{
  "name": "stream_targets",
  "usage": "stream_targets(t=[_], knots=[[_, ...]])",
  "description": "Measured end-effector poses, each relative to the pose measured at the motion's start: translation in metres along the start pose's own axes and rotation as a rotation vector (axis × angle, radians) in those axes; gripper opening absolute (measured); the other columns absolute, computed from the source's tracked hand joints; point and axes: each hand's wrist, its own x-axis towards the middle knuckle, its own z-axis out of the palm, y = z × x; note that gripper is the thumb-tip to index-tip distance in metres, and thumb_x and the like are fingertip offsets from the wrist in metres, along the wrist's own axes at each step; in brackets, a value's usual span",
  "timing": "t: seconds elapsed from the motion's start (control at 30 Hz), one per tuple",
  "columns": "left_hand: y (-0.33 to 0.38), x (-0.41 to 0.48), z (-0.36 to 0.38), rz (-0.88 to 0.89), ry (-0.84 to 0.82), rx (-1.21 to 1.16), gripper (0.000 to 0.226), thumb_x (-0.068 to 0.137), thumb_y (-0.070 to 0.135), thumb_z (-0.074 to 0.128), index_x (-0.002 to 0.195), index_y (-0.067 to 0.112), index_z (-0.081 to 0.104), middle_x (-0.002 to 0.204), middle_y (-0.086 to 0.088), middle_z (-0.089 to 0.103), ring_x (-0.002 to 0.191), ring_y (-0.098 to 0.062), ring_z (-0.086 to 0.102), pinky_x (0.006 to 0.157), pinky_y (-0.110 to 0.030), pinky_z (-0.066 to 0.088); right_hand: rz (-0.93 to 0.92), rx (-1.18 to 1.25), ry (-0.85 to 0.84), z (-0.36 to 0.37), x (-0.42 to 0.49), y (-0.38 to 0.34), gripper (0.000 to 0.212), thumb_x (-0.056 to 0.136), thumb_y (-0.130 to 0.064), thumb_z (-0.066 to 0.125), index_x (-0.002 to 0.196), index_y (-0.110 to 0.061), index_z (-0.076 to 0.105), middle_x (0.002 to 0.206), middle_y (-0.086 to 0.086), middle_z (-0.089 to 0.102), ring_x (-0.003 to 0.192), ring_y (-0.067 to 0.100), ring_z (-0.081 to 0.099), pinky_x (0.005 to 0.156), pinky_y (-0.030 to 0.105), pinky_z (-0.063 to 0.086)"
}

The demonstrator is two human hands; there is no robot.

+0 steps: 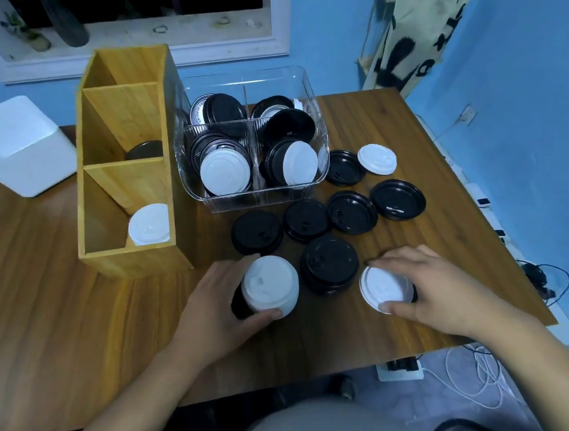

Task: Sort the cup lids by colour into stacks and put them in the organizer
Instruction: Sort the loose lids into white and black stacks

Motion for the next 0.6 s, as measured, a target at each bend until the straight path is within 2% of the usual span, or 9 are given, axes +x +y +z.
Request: stream_targets(t=[0.1,0.2,0.27,0.37,0.47,0.6], knots=[[0.000,0.000,-0.001,-0.009,-0.001,0.005,0.089,0.076,0.076,0.069,0.148,0.029,0.046,0.129,0.011,0.056,0.122,-0.007,0.050,0.097,-0.029,0.047,0.009,-0.013,0.059,0.001,-0.004,-0.011,0.068,0.076,-0.062,0.073,0.137,-0.038,0.054,0.131,-0.026,0.050,0.117,0.001,0.043,0.101,0.025,0.042],[0.002,0.001,-0.002,-0.012,-0.010,0.020,0.090,0.076,0.078,0.065,0.147,0.027,0.047,0.130,0.010,0.057,0.121,-0.007,0.049,0.097,-0.027,0.046,-0.018,0.104,0.054,-0.006,-0.012,-0.029,0.064,0.070,-0.062,0.078,0.128,-0.043,0.057,0.120,-0.035,0.053,0.111,-0.004,0.049,0.091,0.019,0.046],[0.003,0.002,-0.002,-0.008,-0.013,0.031,0.090,0.076,0.080,0.064,0.147,0.028,0.046,0.130,0.010,0.057,0.121,-0.006,0.049,0.096,-0.024,0.044,-0.044,0.186,0.061,-0.013,-0.014,-0.047,0.062,0.069,-0.060,0.081,0.124,-0.044,0.059,0.118,-0.032,0.055,0.111,-0.001,0.053,0.086,0.015,0.046],[0.003,0.002,-0.003,0.003,-0.013,0.038,0.090,0.076,0.081,0.063,0.146,0.027,0.047,0.129,0.011,0.057,0.119,-0.005,0.048,0.095,-0.018,0.039,-0.125,0.226,0.092,-0.021,-0.004,-0.082,0.062,0.069,-0.060,0.082,0.125,-0.043,0.059,0.121,-0.029,0.055,0.118,0.002,0.053,0.090,0.012,0.042],[0.002,0.002,-0.002,0.014,0.002,0.016,0.088,0.076,0.079,0.068,0.143,0.024,0.052,0.128,0.010,0.060,0.117,-0.006,0.052,0.095,-0.019,0.041,-0.181,0.187,0.130,-0.022,0.021,-0.115,0.065,0.069,-0.063,0.078,0.128,-0.040,0.060,0.123,-0.027,0.054,0.118,-0.002,0.048,0.094,0.011,0.037],[0.002,0.004,-0.002,0.040,0.022,-0.007,0.084,0.076,0.077,0.070,0.137,0.022,0.056,0.124,0.009,0.063,0.112,-0.005,0.053,0.093,-0.020,0.044,-0.199,0.089,0.139,-0.012,0.057,-0.144,0.070,0.071,-0.066,0.073,0.133,-0.036,0.058,0.124,-0.018,0.053,0.117,0.006,0.045,0.097,0.022,0.040]])
